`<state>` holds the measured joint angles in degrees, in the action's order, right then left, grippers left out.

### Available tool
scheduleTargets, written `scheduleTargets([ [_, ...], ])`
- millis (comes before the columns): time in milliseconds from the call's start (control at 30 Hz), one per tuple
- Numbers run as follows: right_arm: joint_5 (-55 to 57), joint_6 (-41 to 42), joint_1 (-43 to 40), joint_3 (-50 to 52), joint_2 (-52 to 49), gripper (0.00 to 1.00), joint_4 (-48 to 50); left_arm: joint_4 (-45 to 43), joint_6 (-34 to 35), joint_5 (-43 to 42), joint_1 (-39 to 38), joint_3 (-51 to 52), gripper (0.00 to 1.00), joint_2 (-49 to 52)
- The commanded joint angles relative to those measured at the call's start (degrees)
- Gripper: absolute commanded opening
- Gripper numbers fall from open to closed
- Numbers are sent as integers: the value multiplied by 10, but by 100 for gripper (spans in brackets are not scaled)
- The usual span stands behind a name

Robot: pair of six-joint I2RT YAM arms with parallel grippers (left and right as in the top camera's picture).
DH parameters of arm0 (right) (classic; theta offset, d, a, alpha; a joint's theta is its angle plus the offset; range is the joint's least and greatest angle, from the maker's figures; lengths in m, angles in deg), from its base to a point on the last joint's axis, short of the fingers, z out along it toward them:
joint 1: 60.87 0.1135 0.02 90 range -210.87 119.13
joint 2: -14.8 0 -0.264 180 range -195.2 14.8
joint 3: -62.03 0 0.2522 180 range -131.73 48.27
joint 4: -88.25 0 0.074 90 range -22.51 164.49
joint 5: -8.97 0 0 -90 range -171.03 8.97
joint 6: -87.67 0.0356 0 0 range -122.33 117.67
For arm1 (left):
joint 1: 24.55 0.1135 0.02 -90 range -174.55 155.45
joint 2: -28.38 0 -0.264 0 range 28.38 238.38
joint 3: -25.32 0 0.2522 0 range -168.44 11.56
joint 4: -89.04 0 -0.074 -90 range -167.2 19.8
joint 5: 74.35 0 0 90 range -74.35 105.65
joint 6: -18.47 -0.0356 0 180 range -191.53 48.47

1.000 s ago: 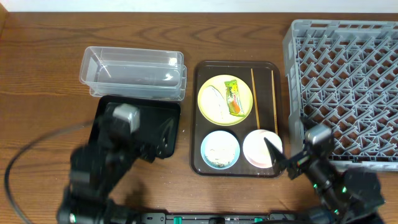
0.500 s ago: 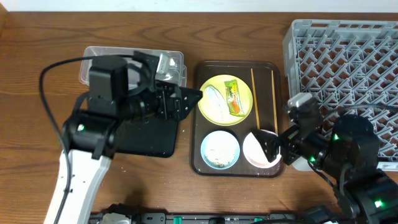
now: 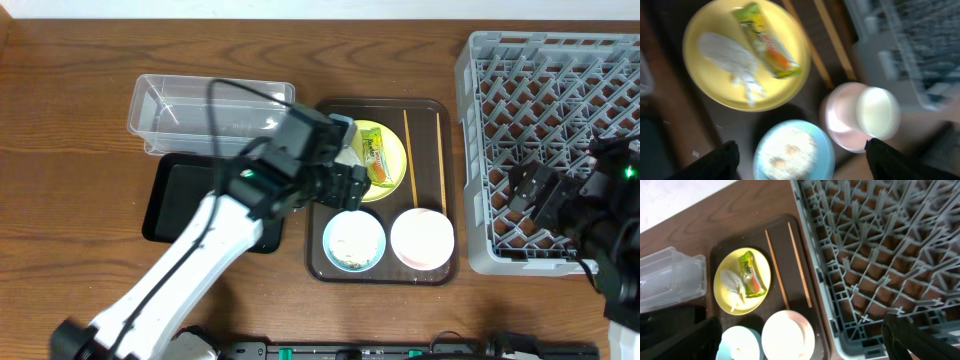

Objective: Sort waste into correct bins and load items into the dishwasher rack
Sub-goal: 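Grasp the white tissue from the yellow plate with the left gripper, drop in clear bin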

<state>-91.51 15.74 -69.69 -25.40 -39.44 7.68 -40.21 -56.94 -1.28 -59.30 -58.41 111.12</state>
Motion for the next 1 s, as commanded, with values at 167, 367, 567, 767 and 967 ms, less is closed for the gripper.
scheduleTargets([
  [167,-38,12,-7,-8,-28,99,-2,-117,29,137,-14,-9,71,155],
  [367,-47,12,-5,-8,-42,99,-9,-171,56,154,-6,-9,68,254],
  [567,-63,12,1,-7,-47,99,-9,-206,74,160,1,-9,47,305],
  [767,-63,12,1,-7,-47,99,-9,-193,74,159,4,-22,10,292],
  [967,-63,12,1,-7,-47,99,-9,-109,74,93,43,-93,6,204],
])
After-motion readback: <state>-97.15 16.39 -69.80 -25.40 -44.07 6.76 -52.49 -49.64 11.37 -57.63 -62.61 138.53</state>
